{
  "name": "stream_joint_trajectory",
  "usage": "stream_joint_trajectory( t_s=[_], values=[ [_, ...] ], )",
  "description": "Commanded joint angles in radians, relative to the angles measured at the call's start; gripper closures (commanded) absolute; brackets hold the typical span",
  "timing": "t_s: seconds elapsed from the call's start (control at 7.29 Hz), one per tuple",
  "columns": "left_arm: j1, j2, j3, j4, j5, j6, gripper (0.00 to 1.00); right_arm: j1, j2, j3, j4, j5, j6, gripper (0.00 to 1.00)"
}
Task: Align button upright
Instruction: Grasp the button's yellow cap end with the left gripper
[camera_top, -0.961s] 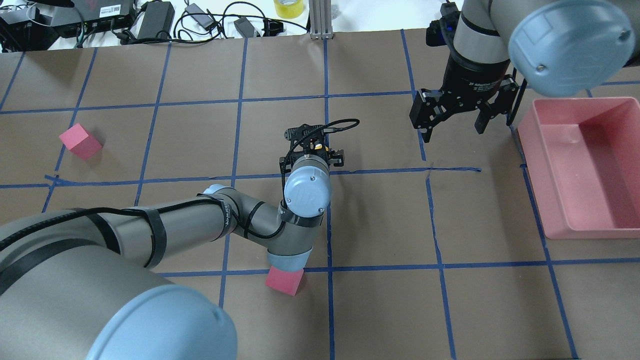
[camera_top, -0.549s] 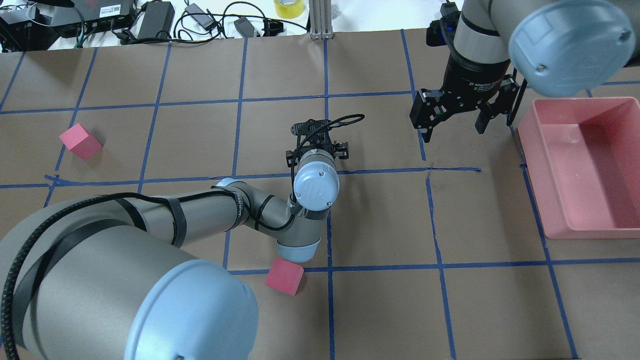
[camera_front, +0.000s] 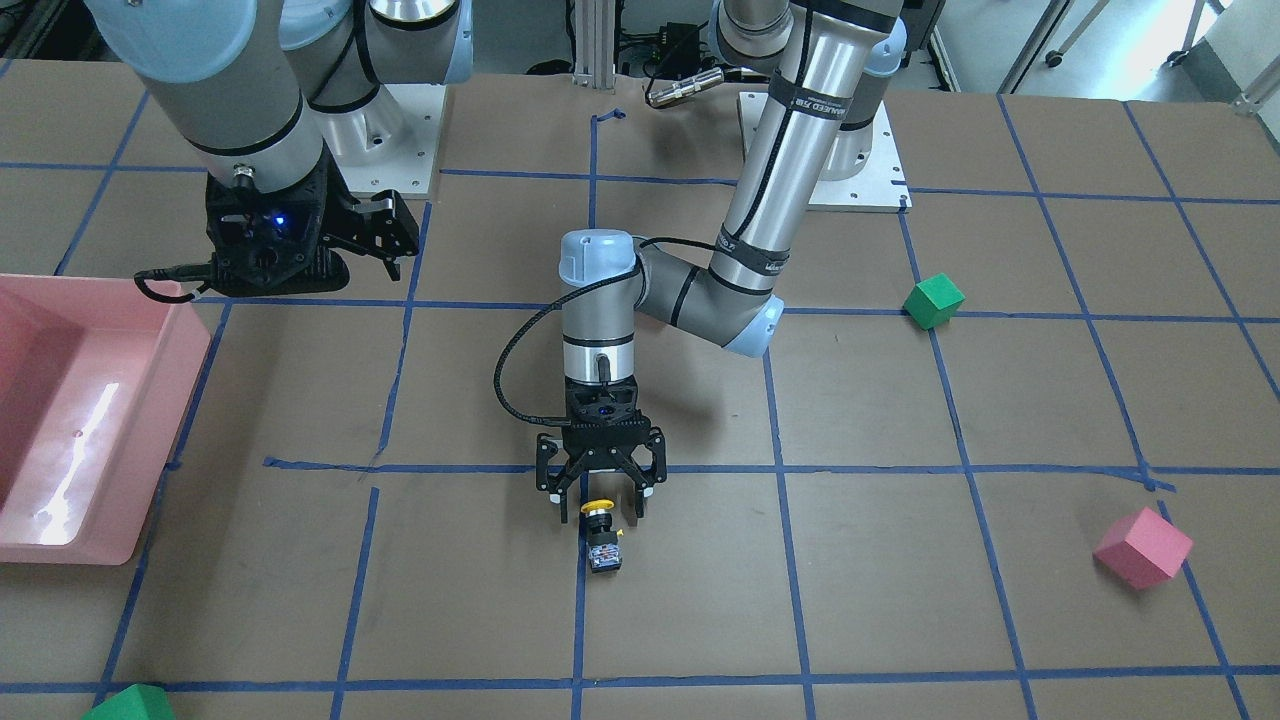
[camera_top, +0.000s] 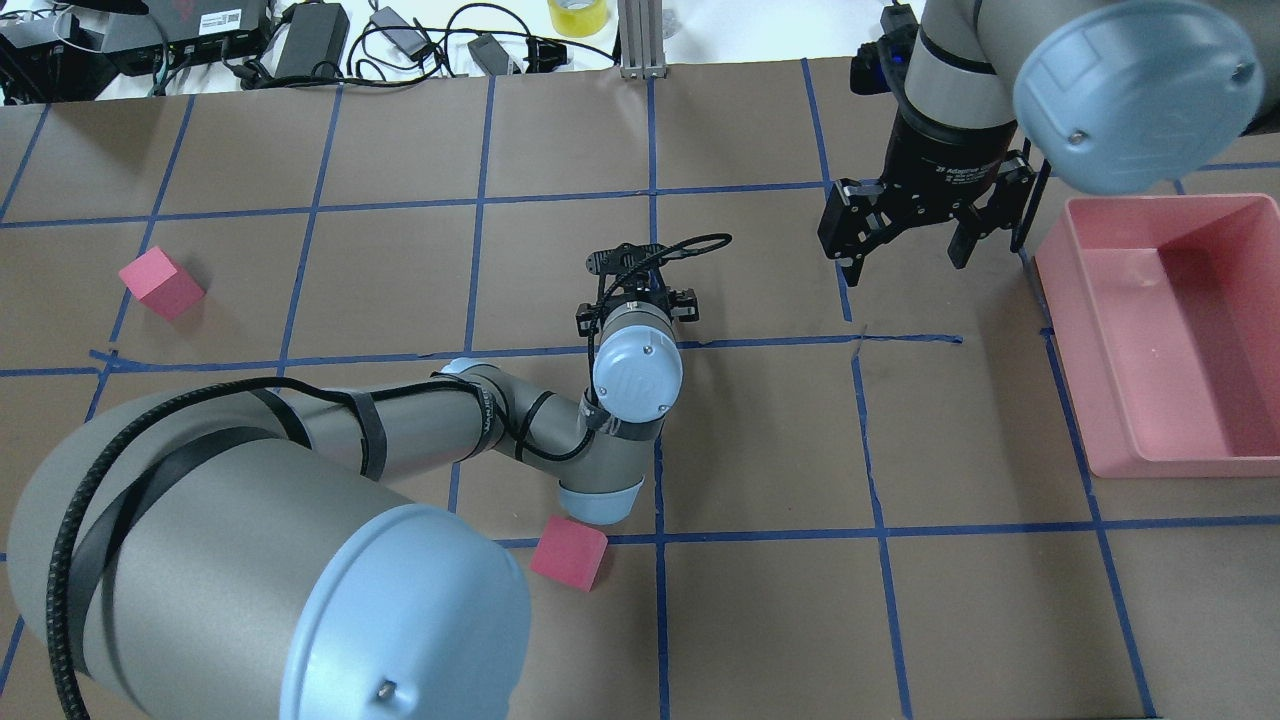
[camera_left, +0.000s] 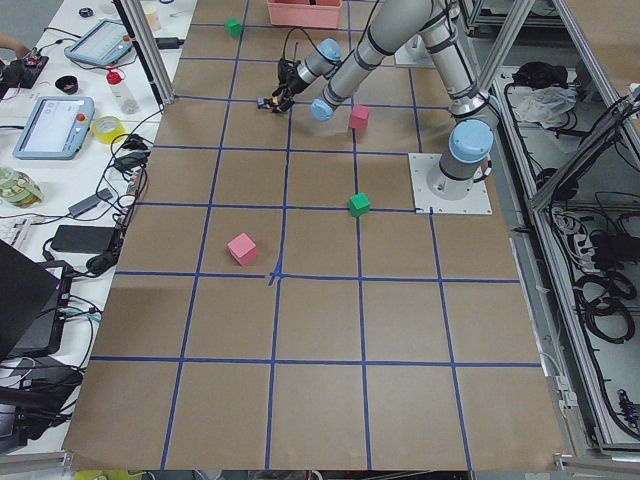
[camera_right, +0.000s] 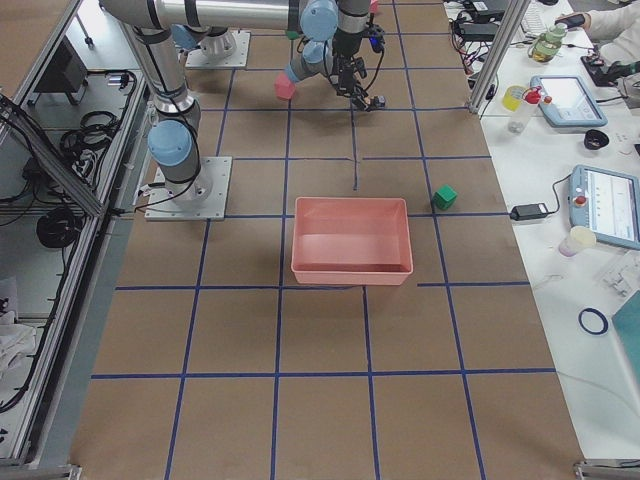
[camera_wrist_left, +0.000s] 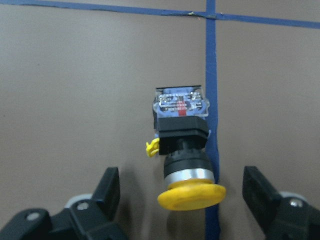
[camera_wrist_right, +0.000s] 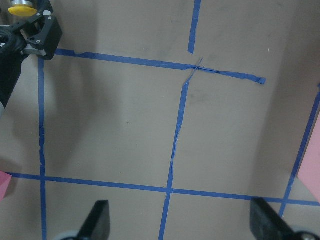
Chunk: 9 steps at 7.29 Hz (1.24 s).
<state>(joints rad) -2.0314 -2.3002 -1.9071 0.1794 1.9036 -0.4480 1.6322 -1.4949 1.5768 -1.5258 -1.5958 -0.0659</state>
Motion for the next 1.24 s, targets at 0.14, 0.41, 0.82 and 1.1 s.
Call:
stream_joint_trajectory(
  t_s=[0.14,0.41,0.82,1.1],
  values=[
    [-0.001,0.007,0.000,0.000,0.000,0.000,0.69,0.000,0.001,0.000,-0.001,-0.001,0.003,0.00],
    [-0.001,0.030,0.000,-0.001,-0.003,0.003,0.73,0.000,0.001,0.000,-0.002,-0.001,0.001,0.00],
    [0.005,0.112,0.010,-0.149,-0.015,0.044,0.73,0.000,0.001,0.000,-0.001,0.002,0.006,0.00],
    [0.049,0.194,0.020,-0.333,-0.137,0.045,0.69,0.000,-0.001,0.000,-0.001,0.005,0.009,0.00]
  ],
)
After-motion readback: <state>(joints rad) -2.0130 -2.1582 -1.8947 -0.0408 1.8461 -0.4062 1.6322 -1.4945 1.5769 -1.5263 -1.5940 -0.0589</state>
